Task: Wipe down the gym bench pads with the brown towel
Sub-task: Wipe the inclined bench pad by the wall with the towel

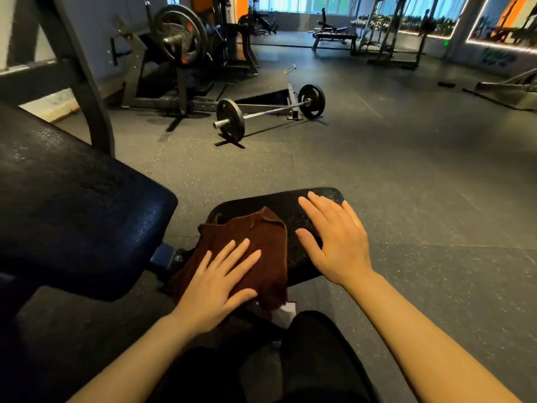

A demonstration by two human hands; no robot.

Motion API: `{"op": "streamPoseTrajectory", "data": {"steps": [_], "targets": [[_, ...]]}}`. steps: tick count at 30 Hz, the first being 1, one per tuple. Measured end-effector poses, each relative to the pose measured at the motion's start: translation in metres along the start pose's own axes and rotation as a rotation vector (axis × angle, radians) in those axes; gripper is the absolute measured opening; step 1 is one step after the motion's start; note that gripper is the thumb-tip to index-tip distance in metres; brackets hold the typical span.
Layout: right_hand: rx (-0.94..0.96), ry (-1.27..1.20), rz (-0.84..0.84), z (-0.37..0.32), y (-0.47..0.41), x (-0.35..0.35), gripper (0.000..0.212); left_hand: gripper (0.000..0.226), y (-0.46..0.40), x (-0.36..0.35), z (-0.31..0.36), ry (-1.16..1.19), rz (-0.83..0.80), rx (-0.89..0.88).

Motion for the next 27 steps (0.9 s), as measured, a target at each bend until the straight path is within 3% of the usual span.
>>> {"op": "streamPoseTrajectory", "data": {"steps": [4,8,15,20,24,27], "targets": [[0.020,-0.001,0.027,-0.001,0.000,0.000,0.060,0.064,0.005,0.002,0.003,-0.044,-0.023,0.073],[0.003,-0.042,0.020,-0.003,0.001,-0.001,0.060,0.073,-0.023,0.004,0.040,-0.214,0.059,0.023],[0.000,-0.117,0.044,0.003,-0.002,0.001,0.060,0.072,-0.077,0.001,0.100,-0.179,0.111,0.010],[0.013,0.002,-0.008,0.001,0.001,0.003,0.057,0.070,-0.058,0.003,0.065,-0.064,0.086,-0.103],[0.349,0.252,-0.074,-0.018,0.015,-0.003,0.057,0.072,-0.013,0.003,-0.001,-0.002,-0.084,0.074],[0.392,0.310,-0.089,-0.023,0.010,-0.005,0.058,0.070,0.002,0.007,-0.022,0.092,-0.121,0.131]]}}
Point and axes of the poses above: each hand's wrist, its own y-axis away from the middle knuckle, its own x-axis out of the back of the hand, z = x × y, the point moved 3 cm from there along -y, towards the middle knuckle
